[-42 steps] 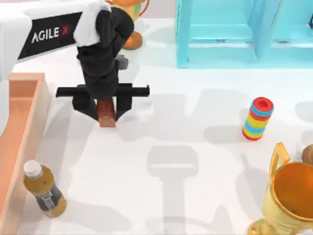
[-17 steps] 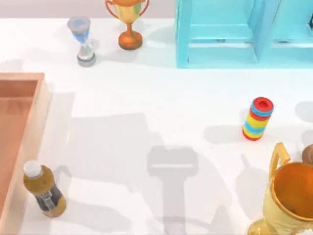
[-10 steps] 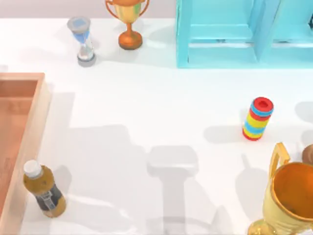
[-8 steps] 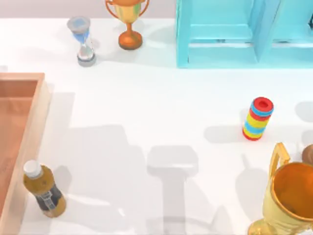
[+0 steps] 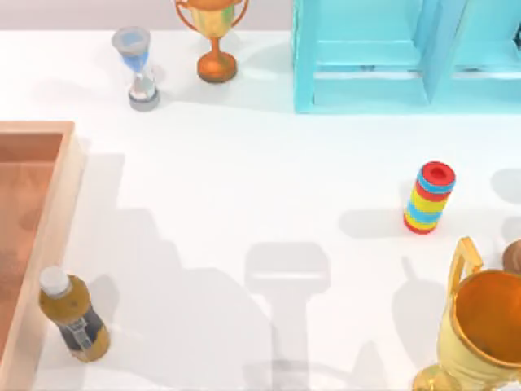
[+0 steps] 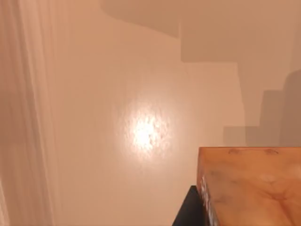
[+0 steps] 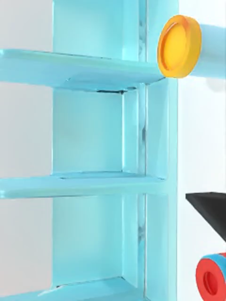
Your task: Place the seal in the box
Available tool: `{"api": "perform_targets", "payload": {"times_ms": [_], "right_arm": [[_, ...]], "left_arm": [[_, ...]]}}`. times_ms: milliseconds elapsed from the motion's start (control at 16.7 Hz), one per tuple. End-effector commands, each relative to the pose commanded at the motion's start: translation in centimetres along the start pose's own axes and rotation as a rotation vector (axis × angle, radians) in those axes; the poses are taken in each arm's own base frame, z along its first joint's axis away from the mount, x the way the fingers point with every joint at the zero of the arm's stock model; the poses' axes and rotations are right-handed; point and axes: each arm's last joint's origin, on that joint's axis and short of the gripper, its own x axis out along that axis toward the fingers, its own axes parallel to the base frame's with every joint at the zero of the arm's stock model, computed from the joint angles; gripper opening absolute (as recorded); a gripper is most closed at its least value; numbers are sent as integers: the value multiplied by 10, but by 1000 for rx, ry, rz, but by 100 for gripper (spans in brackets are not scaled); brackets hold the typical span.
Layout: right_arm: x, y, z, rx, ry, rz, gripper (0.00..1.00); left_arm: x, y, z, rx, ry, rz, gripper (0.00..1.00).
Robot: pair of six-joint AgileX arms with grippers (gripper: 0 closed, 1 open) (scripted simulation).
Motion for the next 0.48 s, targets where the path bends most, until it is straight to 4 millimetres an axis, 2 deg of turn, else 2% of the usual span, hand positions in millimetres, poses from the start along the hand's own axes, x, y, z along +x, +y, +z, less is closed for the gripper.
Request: {"api": "perform_targets", "payload": {"times_ms": [180, 480], "right_arm": [[0, 0, 0, 0, 0, 0, 100], [0, 0, 0, 0, 0, 0, 100]], "left_arm": [[0, 0, 0, 0, 0, 0, 0], [0, 0, 0, 0, 0, 0, 38]]}}
